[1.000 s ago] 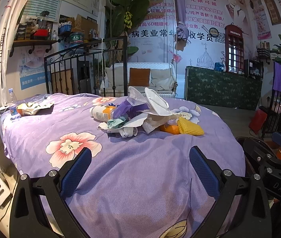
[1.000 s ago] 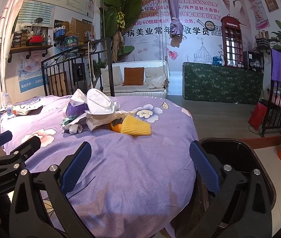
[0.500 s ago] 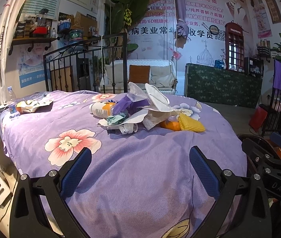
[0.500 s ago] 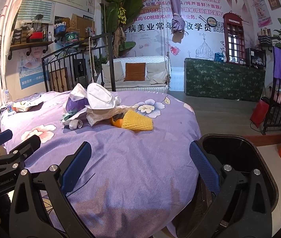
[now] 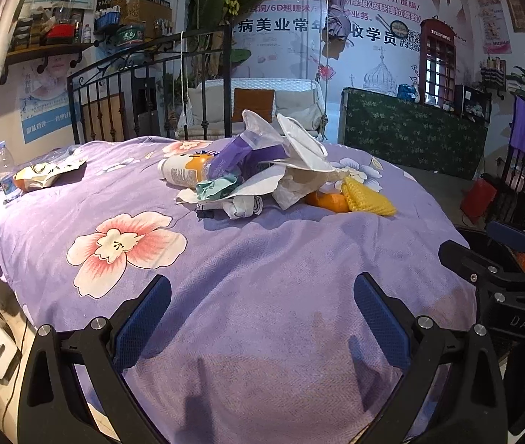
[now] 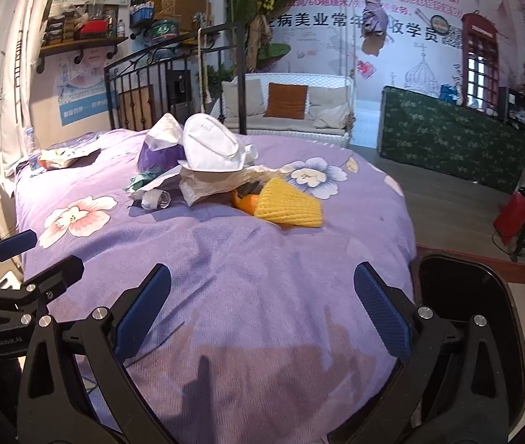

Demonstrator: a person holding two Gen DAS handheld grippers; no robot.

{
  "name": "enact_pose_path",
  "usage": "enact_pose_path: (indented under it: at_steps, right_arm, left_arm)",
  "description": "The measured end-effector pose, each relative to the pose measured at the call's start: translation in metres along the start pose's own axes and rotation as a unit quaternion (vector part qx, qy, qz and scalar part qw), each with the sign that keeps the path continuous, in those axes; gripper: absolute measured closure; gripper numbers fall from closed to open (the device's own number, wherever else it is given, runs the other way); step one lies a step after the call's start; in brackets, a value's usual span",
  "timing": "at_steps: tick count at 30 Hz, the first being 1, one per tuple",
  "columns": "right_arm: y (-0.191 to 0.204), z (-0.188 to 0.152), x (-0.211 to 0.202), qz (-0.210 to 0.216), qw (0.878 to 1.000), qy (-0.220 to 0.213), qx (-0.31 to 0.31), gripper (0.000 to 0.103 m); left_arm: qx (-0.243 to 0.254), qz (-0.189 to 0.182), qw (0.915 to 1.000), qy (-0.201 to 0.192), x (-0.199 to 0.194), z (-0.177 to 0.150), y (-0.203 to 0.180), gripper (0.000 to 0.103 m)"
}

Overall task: Collect trash
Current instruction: 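Grasp the yellow foam fruit net with the right tool while the left tool grasps the plastic bag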

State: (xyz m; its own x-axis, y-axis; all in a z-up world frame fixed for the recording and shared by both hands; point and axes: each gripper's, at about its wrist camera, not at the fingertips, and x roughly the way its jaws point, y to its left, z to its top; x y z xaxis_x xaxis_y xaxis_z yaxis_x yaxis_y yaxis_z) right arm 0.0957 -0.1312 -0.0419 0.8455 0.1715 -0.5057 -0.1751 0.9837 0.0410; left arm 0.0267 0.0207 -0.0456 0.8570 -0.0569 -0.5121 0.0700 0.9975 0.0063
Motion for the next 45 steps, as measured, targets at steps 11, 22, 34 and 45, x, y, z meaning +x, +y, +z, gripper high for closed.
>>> enact_pose_path:
  at_steps: [11, 22, 34, 45]
  right_arm:
    - [-0.006, 0.047, 0.084, 0.033, 0.996, 0.073, -0.04, 0.005]
    - [-0.046, 0.072, 0.186, 0.03, 0.979, 0.199, -0.016, 0.02]
    - [-0.062, 0.077, 0.189, 0.056, 0.979, 0.197, 0.016, 0.075]
    - [-0.067, 0.079, 0.162, 0.044, 0.987, 0.152, 0.017, 0.08]
  left_arm:
    - [-0.009, -0.011, 0.9994, 0.031, 0.016, 0.025, 0.029, 0.006]
    - [0.0, -0.049, 0.9976, 0.05, 0.045, 0.058, 0.035, 0.007]
    - [0.122, -0.034, 0.9912, 0.041, 0.109, 0.127, 0.034, 0.023]
    - [0.121, -0.063, 0.9885, 0.065, 0.136, 0.136, 0.026, 0.078]
